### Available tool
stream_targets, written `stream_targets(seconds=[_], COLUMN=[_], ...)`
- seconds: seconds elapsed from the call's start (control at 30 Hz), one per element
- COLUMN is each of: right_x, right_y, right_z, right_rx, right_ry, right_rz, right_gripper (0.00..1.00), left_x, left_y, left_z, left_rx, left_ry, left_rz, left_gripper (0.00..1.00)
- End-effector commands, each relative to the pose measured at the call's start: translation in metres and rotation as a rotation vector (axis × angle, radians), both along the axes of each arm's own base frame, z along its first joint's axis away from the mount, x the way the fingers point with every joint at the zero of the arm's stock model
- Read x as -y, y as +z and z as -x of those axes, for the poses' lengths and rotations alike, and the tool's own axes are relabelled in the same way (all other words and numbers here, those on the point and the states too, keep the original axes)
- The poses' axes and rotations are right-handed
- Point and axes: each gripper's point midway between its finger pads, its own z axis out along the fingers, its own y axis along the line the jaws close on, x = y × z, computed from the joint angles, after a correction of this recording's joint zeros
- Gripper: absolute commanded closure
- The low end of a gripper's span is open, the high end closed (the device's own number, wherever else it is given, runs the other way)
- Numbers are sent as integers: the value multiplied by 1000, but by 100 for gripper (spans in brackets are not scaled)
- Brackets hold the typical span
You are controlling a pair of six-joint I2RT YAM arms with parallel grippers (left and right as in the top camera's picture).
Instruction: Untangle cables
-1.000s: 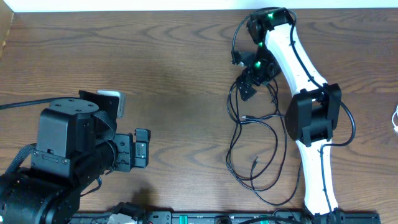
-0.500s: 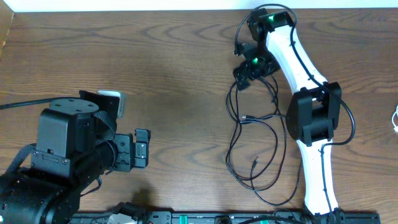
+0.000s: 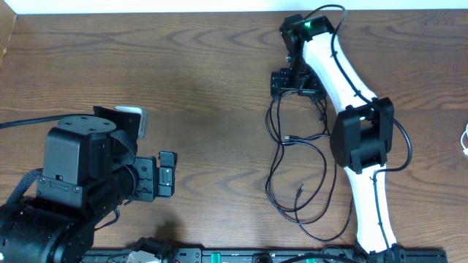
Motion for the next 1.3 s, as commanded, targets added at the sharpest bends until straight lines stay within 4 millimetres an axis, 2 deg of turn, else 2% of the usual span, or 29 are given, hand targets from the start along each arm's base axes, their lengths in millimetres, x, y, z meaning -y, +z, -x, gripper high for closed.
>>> stream_targets(seconds=[0.0,0.2,0.4,0.43,0.5,0.63,0.83,0.93,1.03,1.1,1.17,1.2,1.27], right_x=[-9,-24,-33,-32,-32,-35,-31,-28,-28,-33,-40,-45,-53], right_y=[7,7,6,7,7,7,1,-14,-28,-34,-35,-33,-27], right_z=[4,7,-1,-2,-1,0,6,15,22,24,25,24,18], right_rx=[4,16,124,152,171,182,174,143,112,90,72,61,57], right_ry=[-403,-651,-633,-619,-602,-563,-512,-503,-487,-446,-402,-367,-303], right_rz=[55,85,133,162,185,197,232,256,258,231,192,157,93], right_gripper=[1,1,5,10,28,42,32,34,42,53,74,90,99], left_x=[0,0,0,0,0,1,5,5,5,5,5,5,5], left_y=[-1,-1,-1,-1,-1,-1,-2,-2,-2,-2,-2,-2,-2], left_z=[0,0,0,0,0,1,2,3,3,3,3,3,3], left_rx=[0,0,0,0,0,-2,-10,-10,-10,-10,-10,-10,-10], left_ry=[-12,-12,-12,-12,-12,-17,-30,-30,-30,-30,-30,-30,-30], left_rz=[-10,-10,-10,-10,-10,-4,12,13,13,13,13,13,13], left_gripper=[2,2,2,2,2,2,2,2,2,2,2,2,2])
